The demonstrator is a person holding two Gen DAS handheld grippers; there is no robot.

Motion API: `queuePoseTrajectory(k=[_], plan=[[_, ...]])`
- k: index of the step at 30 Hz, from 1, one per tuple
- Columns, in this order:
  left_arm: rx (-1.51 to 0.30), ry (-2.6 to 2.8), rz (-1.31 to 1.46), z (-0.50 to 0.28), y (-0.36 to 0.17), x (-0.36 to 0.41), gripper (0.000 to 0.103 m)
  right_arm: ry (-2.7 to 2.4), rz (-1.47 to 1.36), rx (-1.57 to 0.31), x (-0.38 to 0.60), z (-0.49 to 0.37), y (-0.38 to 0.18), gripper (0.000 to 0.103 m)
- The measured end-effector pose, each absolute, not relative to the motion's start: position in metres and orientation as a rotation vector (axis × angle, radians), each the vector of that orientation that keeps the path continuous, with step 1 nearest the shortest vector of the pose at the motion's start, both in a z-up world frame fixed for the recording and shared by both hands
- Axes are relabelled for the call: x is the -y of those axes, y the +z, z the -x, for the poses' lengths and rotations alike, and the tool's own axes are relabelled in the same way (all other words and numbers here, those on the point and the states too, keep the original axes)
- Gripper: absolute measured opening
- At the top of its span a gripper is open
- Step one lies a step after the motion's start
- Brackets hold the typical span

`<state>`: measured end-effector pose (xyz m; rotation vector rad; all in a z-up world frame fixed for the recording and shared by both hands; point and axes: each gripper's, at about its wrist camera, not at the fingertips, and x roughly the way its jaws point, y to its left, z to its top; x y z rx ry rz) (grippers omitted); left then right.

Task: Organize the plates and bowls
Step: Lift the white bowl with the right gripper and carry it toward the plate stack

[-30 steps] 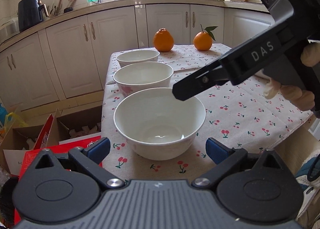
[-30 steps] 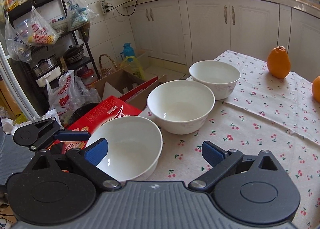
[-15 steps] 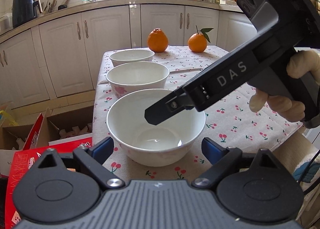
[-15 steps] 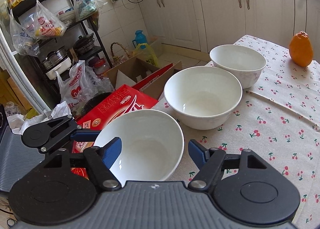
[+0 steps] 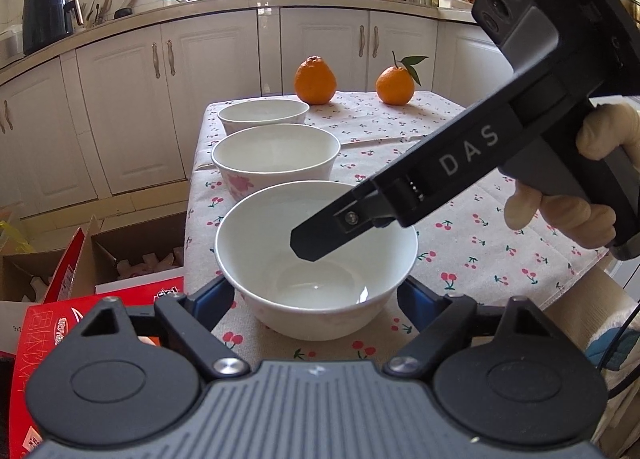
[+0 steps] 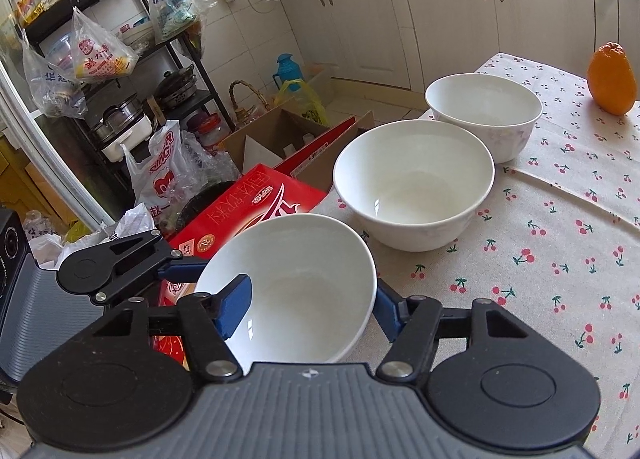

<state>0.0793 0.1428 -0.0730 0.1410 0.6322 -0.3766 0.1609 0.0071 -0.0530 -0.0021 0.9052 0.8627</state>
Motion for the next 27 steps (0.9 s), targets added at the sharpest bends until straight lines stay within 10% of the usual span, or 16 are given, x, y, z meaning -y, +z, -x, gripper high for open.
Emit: queuePoseTrajectory(k=[27], plan=[[-0.602, -0.521, -0.201, -0.097, -0.054, -0.064, 0.088, 0.721, -0.034, -0.824, 0.084, -0.148, -0.032, 0.07]])
